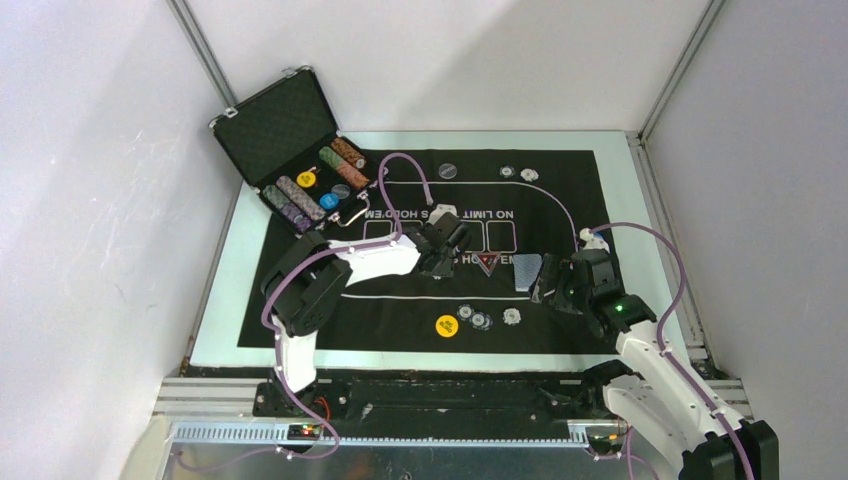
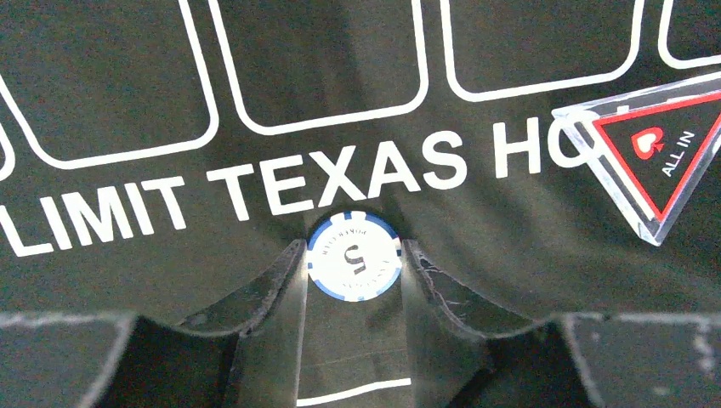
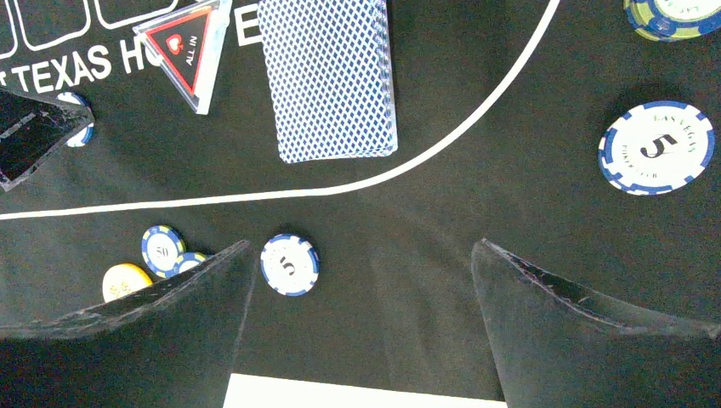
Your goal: Distribute texas hold em gaming equipment
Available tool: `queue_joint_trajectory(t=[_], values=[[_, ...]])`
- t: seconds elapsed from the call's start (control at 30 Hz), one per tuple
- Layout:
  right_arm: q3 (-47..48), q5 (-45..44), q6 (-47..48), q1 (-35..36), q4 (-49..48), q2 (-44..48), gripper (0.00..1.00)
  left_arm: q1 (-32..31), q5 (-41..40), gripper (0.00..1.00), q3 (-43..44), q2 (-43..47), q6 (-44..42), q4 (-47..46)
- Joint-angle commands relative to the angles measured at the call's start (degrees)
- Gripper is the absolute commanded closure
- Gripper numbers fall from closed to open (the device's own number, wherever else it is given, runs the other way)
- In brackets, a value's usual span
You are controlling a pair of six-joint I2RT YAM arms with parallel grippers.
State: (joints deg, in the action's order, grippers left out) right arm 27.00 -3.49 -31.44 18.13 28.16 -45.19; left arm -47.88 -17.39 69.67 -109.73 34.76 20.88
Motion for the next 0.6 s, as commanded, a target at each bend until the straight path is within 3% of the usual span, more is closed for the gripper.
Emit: queue_joint_trajectory(t=[0.0,0.57], values=[[-0.02,-1.26,-0.28,-0.22,-1.61,0.89,0.00,-0.92,3.42,0.62,0.21,0.98,2.41,1.09],[-0.02,-1.41,-0.35,-0.27,-1.46,1.36,0.00,-2.21,4.79,0.63,0.47,7.48,1.76,1.07]])
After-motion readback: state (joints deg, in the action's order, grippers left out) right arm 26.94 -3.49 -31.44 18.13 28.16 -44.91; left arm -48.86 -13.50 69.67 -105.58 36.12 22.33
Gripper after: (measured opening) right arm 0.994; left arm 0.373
